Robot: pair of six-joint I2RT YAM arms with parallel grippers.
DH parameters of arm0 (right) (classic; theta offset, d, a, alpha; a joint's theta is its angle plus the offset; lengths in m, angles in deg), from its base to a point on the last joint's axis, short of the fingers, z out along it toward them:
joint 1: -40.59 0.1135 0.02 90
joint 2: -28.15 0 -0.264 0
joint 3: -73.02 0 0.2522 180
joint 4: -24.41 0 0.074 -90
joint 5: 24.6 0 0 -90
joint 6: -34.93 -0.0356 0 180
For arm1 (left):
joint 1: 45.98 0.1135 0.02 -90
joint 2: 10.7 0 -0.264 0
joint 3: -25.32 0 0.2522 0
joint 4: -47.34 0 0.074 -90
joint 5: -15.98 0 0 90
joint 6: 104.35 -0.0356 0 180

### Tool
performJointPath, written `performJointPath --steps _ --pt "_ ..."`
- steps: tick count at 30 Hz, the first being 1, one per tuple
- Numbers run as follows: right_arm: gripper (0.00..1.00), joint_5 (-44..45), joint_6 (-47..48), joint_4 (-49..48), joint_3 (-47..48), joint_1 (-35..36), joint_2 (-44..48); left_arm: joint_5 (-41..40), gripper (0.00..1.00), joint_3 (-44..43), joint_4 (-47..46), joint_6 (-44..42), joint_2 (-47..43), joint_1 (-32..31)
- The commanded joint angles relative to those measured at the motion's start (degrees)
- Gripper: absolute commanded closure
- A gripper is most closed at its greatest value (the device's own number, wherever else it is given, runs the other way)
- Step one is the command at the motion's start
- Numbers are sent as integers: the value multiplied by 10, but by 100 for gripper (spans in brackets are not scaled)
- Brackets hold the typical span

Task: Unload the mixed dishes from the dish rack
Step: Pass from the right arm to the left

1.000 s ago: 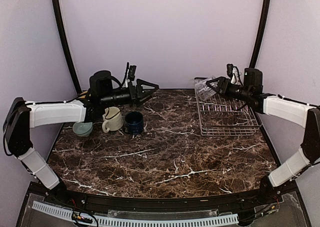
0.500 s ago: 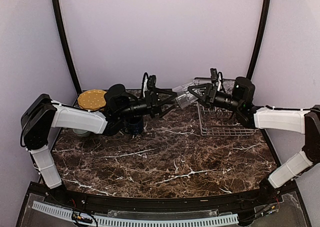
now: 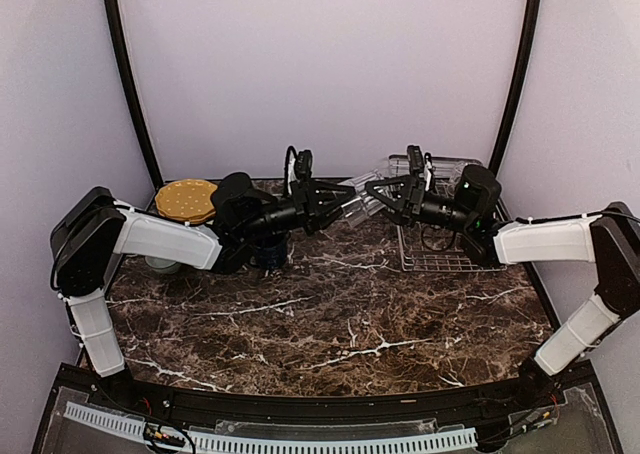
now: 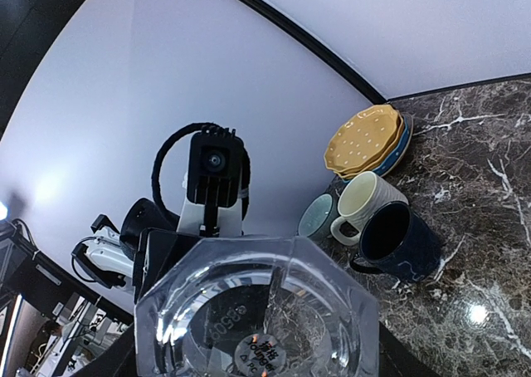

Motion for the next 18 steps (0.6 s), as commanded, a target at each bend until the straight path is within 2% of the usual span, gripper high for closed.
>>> performJointPath --steps 1,5,7,9,18 --pt "73 -13 -15 -62 -3 9 -8 -7 77 4 -25 -3 -8 -2" --pt "69 -11 -6 -54 -1 11 -7 -10 88 12 -22 -2 -12 2" --pt "63 -9 1 -43 -1 11 -6 -8 95 16 -11 -7 -17 4" --pt "55 -3 14 -25 0 10 -3 -6 98 24 15 -23 -29 7" --pt "14 38 94 99 7 7 28 -11 99 109 177 -131 -145 44"
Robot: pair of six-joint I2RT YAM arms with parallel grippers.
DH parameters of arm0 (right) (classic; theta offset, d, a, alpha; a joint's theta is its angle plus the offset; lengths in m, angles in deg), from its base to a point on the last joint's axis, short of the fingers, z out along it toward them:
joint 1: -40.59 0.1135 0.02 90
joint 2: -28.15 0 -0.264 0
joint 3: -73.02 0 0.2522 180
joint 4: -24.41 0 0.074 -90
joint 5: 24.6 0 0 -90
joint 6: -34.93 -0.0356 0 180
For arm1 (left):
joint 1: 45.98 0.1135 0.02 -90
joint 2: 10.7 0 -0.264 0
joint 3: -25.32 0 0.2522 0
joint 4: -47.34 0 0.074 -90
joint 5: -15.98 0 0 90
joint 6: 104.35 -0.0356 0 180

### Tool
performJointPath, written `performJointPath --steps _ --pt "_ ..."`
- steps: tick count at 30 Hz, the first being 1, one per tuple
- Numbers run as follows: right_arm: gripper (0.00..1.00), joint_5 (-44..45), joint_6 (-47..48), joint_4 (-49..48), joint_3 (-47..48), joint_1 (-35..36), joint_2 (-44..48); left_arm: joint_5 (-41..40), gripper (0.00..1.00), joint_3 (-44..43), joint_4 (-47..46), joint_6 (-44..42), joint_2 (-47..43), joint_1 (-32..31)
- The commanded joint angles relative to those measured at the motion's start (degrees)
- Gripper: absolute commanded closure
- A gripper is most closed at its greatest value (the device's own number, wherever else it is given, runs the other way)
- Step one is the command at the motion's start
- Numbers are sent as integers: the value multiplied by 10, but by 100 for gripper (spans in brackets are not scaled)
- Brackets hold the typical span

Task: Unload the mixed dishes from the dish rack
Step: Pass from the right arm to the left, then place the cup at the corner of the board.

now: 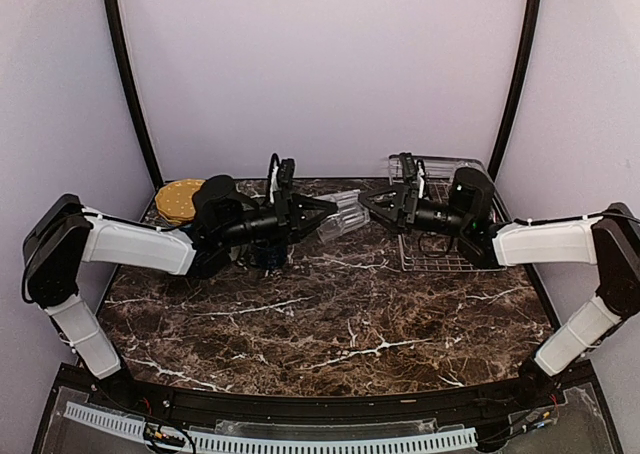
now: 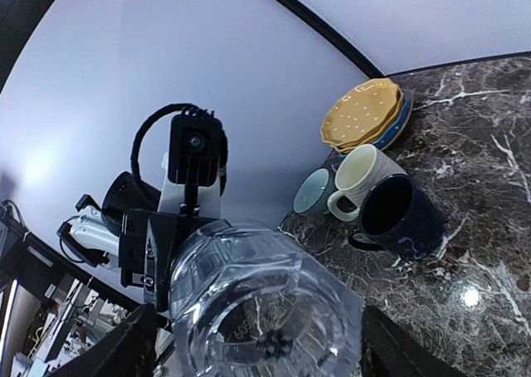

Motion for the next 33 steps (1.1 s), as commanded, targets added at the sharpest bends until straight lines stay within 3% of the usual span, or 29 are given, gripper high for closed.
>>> performJointPath --steps 1,4,7,12,20,26,33 --pt "10 54 69 79 9 -17 34 -10 99 48 167 -108 -85 36" --pt "3 73 103 129 15 -23 45 -37 99 60 294 -180 -154 41" --pt "1 93 136 169 18 -31 55 -79 99 52 483 -268 -202 42" --pt "1 138 195 246 30 -44 73 -206 99 14 777 -359 -266 42" --pt "1 186 250 324 39 -64 92 -450 99 -59 1103 -424 -284 45" --pt "1 211 259 363 51 -78 112 -506 99 -59 1179 -405 -219 56" --pt "1 300 316 496 131 -111 103 -505 99 -35 1151 -407 -153 61"
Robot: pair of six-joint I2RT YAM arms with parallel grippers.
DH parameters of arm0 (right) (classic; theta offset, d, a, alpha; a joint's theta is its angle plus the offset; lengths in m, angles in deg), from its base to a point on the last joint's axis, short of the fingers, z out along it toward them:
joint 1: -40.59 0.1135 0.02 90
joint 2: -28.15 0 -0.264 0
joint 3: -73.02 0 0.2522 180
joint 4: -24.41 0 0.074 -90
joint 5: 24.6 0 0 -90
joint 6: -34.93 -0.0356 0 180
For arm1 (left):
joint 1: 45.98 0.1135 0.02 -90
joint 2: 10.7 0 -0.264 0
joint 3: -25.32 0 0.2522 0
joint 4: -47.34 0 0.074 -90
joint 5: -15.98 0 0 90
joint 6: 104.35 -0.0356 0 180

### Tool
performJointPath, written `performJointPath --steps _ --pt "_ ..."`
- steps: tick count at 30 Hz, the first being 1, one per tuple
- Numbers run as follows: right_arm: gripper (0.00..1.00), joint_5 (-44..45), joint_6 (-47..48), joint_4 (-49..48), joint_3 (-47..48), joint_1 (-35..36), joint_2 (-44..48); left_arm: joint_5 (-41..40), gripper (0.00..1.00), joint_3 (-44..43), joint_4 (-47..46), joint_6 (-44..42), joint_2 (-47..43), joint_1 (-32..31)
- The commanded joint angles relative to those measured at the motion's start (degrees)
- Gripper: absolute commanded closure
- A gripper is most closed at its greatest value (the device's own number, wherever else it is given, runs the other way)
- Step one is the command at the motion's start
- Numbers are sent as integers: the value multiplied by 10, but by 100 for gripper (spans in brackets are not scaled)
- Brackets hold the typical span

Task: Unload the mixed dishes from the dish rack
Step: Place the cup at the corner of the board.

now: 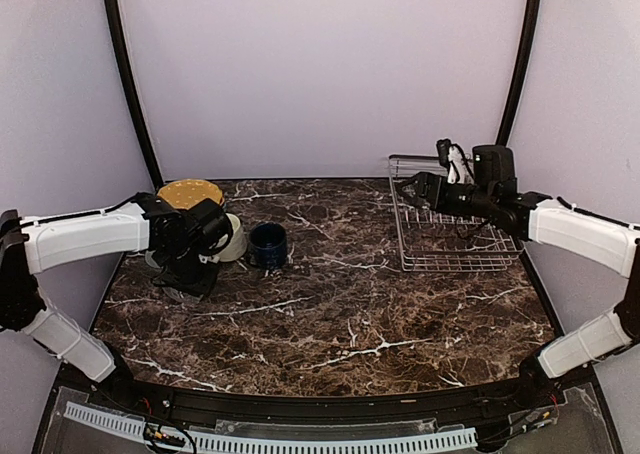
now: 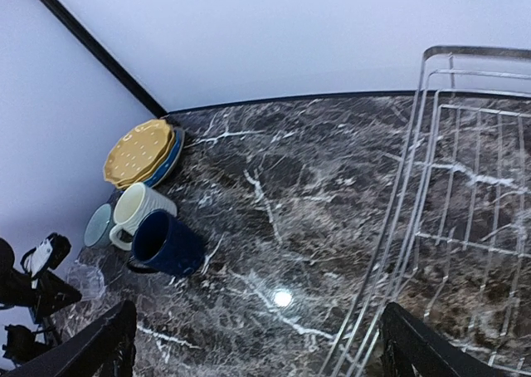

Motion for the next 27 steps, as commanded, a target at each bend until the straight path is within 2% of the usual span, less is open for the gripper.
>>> performJointPath --steps 1,6,10,15,20,24,25,26,27 --pt "1 75 56 96 72 -37 -6 -24 99 11 16 -9 25 5" --pt "1 111 100 148 142 -84 -38 -42 98 18 21 -1 47 6" --pt "1 133 118 164 199 -123 -93 -37 88 26 13 2 46 8" --pt "1 136 128 174 277 -181 -189 -33 78 30 11 5 41 10" --pt "1 134 132 205 390 -238 -323 -36 69 26 18 5 23 11" --pt "1 132 143 248 510 -268 -426 -34 57 7 26 -2 -6 13" --pt "1 146 153 270 573 -272 -478 -30 50 -12 29 -7 -21 13" --pt "1 150 160 281 597 -273 -500 -28 43 -21 29 -11 -30 14" --pt "1 154 164 289 622 -274 -520 -26 41 -25 29 -15 -36 14"
